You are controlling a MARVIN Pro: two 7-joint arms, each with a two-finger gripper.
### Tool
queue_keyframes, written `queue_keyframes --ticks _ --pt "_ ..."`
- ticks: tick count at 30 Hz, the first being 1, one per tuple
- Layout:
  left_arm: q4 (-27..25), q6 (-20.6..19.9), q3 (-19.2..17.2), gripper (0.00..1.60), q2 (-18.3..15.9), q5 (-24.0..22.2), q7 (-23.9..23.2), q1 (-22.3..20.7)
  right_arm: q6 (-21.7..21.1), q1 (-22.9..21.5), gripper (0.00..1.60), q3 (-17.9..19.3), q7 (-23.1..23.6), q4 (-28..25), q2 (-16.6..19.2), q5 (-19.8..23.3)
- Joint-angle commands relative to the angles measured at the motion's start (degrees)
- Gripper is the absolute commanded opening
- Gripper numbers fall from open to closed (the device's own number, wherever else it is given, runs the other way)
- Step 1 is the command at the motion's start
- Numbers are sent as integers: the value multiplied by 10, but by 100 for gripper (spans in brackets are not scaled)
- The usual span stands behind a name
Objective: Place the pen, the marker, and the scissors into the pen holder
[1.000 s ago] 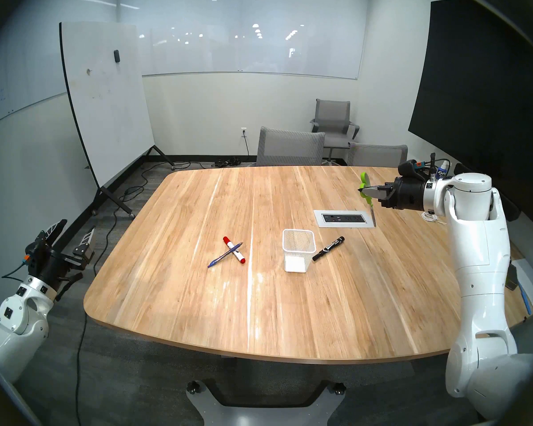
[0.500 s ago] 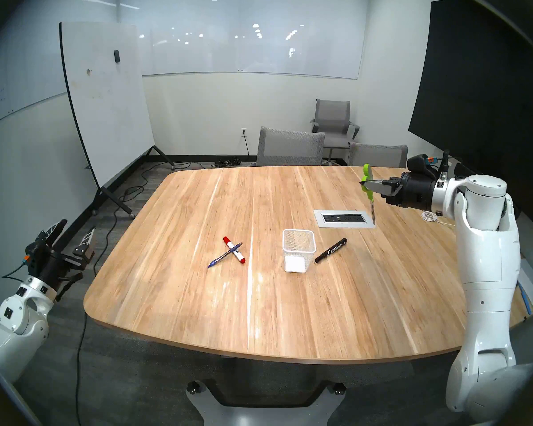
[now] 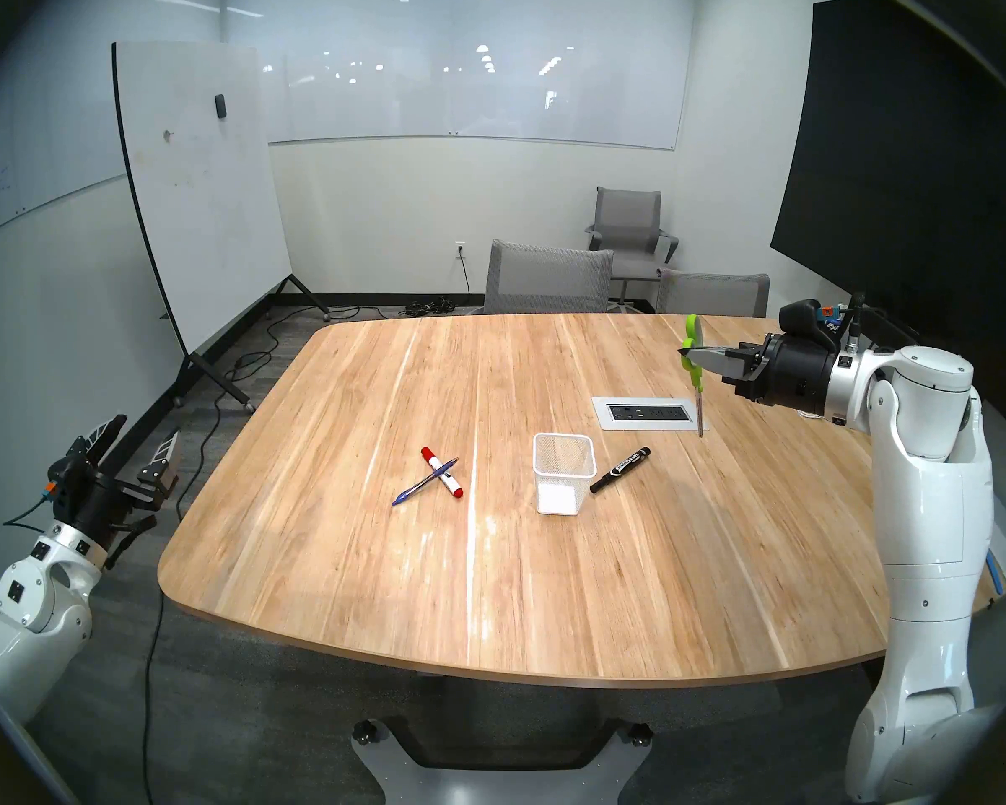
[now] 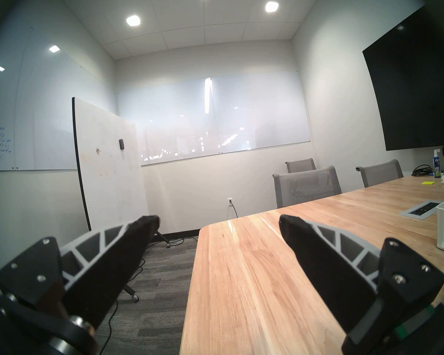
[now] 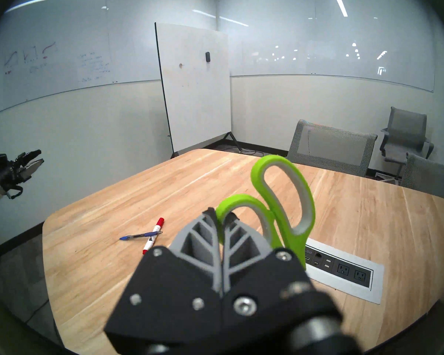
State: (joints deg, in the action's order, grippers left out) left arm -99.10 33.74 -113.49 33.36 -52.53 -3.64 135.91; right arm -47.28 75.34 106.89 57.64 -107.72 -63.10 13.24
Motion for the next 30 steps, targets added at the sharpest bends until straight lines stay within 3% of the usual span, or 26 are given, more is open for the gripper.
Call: queue_keyframes --ticks 1,30 --pt "-3 1 -9 160 0 -1 0 1 15 -3 0 -6 48 -3 15 26" --pt "-3 1 -9 160 0 -1 0 1 14 -7 0 -23 32 -20 7 68"
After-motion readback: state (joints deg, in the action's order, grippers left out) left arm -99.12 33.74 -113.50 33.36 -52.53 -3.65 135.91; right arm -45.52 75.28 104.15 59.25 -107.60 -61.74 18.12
